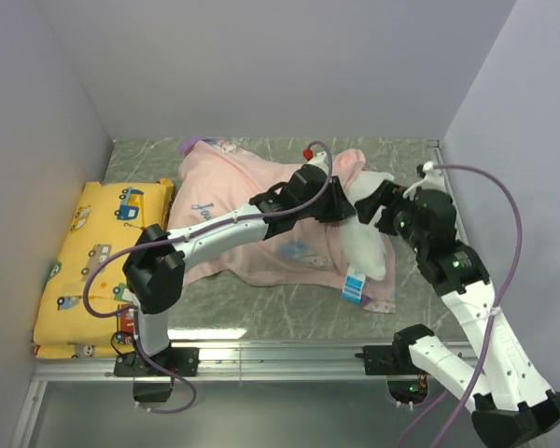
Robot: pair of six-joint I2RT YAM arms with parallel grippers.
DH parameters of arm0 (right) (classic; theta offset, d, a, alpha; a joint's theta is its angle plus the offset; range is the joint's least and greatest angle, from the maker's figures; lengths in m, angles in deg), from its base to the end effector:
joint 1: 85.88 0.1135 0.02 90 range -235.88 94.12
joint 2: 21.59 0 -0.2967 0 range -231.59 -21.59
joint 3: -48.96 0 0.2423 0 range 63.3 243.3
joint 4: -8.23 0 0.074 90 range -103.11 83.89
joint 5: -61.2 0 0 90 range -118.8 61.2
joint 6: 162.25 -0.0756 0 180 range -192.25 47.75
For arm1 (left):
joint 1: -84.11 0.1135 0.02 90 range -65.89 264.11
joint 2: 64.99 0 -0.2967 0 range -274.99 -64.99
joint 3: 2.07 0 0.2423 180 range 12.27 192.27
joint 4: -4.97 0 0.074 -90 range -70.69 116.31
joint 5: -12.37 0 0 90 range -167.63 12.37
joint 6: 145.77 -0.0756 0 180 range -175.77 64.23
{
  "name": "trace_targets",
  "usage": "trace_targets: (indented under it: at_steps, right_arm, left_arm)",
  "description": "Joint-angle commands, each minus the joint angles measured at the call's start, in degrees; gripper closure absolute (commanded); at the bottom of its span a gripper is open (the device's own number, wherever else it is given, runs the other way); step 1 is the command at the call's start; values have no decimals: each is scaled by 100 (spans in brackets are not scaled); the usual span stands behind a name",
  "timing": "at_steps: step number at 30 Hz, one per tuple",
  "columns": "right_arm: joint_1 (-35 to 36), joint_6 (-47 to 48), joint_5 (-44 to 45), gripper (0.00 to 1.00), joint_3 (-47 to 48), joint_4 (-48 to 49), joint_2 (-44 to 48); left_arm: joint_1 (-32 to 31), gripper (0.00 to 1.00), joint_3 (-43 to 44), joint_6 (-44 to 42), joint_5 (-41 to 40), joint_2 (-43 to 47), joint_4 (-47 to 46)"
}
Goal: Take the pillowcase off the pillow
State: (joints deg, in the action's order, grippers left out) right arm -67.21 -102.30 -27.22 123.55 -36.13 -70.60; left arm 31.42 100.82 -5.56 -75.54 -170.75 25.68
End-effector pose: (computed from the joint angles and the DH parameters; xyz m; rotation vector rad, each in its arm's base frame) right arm 0.1764 0.0574 0.3939 0.2110 1.9251 0.5477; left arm 0.2885 -0.3832 0.3271 0.0735 2.1876 -1.1454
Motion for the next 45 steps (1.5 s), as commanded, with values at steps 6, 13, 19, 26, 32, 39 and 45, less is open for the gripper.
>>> trace_targets:
  at_steps: [6, 13, 19, 26, 32, 39, 45]
  right_arm:
    - [57, 42, 527, 18, -1410, 541, 542]
    - [57, 227, 641, 16, -1621, 734, 332]
    - [57, 411, 387, 12, -1604, 857, -231]
    - [66, 333, 18, 19, -1745, 1199, -846]
    - [92, 236, 17, 86, -1517, 1104, -1022]
    - [66, 244, 614, 100, -849, 472, -724]
    - [-355, 323, 949, 100, -23, -249, -434]
  left_arm:
    - [-102, 42, 57, -56, -191, 467, -303]
    - [-102, 37, -119, -275, -639, 1232, 136]
    - [-102, 35, 39, -837, -1453, 1716, 1345]
    - [-101, 24, -294, -1295, -2704, 1716, 2447]
    - [-58, 23, -436, -1409, -3091, 1409, 2561]
    - [441, 92, -84, -1550, -3636, 1083, 3062]
    - [1741, 99, 13, -1848, -3943, 1469, 3168]
